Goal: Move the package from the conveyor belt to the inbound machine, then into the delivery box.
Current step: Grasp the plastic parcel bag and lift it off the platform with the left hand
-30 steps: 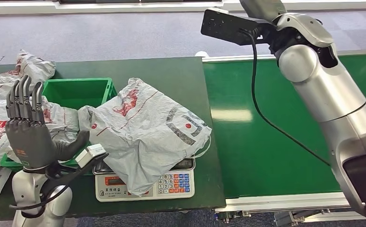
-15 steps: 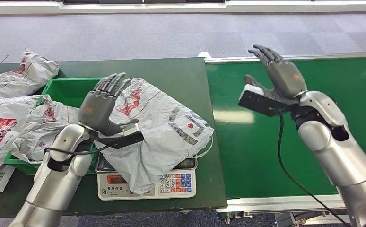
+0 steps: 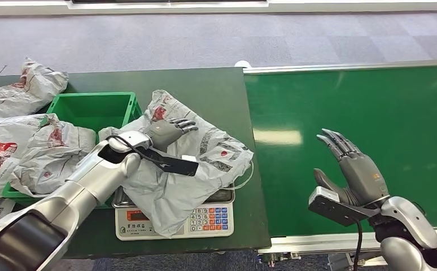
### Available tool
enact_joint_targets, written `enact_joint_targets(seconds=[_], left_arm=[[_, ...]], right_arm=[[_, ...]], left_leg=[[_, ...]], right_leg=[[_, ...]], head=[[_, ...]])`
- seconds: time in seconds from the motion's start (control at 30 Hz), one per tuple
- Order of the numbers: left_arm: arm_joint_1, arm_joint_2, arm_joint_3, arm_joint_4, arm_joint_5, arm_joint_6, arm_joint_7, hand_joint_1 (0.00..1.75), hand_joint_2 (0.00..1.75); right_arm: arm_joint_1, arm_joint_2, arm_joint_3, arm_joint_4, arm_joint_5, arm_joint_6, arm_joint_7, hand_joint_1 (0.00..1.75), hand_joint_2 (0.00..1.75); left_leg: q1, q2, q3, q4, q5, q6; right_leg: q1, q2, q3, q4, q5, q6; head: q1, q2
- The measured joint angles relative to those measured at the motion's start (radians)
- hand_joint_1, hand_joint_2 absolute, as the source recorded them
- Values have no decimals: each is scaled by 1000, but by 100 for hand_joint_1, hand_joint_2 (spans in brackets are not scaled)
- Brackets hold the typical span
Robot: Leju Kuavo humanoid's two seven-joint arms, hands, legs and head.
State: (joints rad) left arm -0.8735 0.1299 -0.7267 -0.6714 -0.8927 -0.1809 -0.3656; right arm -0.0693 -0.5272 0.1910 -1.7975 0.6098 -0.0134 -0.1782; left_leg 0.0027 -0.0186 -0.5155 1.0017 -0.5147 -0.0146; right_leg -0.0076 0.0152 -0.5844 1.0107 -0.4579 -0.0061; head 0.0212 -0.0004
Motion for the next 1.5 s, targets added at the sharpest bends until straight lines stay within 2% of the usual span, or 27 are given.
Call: enact_joint_targets(seconds=[0.03, 0.13, 0.17, 0.3, 0.5, 0.73, 1.1, 1.3, 1.4, 1.5], left_arm=[[-8, -4, -12, 17, 6, -7, 0, 27, 175], [-26, -9, -45, 59, 30, -45, -9, 156, 175], [-30, -9, -56, 72, 38, -58, -14, 175, 175], [-35, -5, -101, 111, 51, -74, -34, 175, 175], [-37, 2, -137, 128, 58, -60, -43, 175, 175], [-38, 27, -157, 106, 51, -4, -21, 175, 175], [-23, 151, -161, -64, -14, 154, 119, 175, 175], [-24, 209, -130, -170, -32, 150, 141, 175, 175], [-24, 234, -114, -220, -77, 207, 191, 175, 175], [-33, 286, -70, -309, -129, 262, 253, 175, 175]], right_arm=[[21, -4, -13, -17, 0, -3, 0, 0, 0], [98, -16, -59, -68, -4, -7, -7, 0, 0], [122, -19, -76, -84, -5, -7, -13, 0, 0], [169, -20, -116, -125, -3, -1, -32, 0, 0], [185, -20, -123, -144, 1, 8, -36, 0, 0], [204, -33, -135, -173, -21, 5, -29, 0, 0], [272, -33, -161, -214, -5, -27, -36, 0, 0], [316, -33, -192, -242, -7, -33, -39, 0, 0], [327, -32, -200, -249, -5, -37, -43, 0, 0], [338, -28, -201, -254, 0, -42, -51, 0, 0]], left_leg=[[0, 0, 0, 0, 0, 0], [0, -1, 1, 0, 0, 1], [0, -1, 0, -1, -1, 1], [-1, 0, 4, -2, -4, 3], [-1, 0, 9, -2, -4, 2], [-1, 2, 11, -3, -4, 2], [0, 4, 11, -3, -1, 0], [0, 4, 8, -2, -1, 0], [0, 4, 6, -2, -1, 0], [0, 5, 5, -2, -1, 0]], right_leg=[[0, 0, 0, 0, 0, 0], [-1, -1, 2, 0, 0, 1], [-1, -1, 4, 0, -1, 1], [-1, -1, 14, -1, -5, 4], [-1, -1, 19, -1, -4, 4], [-1, 2, 19, 0, -4, 4], [0, 4, 9, 0, -2, 2], [0, 4, 6, 0, -2, 2], [0, 4, 5, 0, -2, 2], [0, 5, 3, 1, -1, 1]], head=[[0, 0], [0, 0], [0, 0], [0, 0], [0, 0], [0, 0], [0, 0], [0, 0], [0, 0], [0, 0]])
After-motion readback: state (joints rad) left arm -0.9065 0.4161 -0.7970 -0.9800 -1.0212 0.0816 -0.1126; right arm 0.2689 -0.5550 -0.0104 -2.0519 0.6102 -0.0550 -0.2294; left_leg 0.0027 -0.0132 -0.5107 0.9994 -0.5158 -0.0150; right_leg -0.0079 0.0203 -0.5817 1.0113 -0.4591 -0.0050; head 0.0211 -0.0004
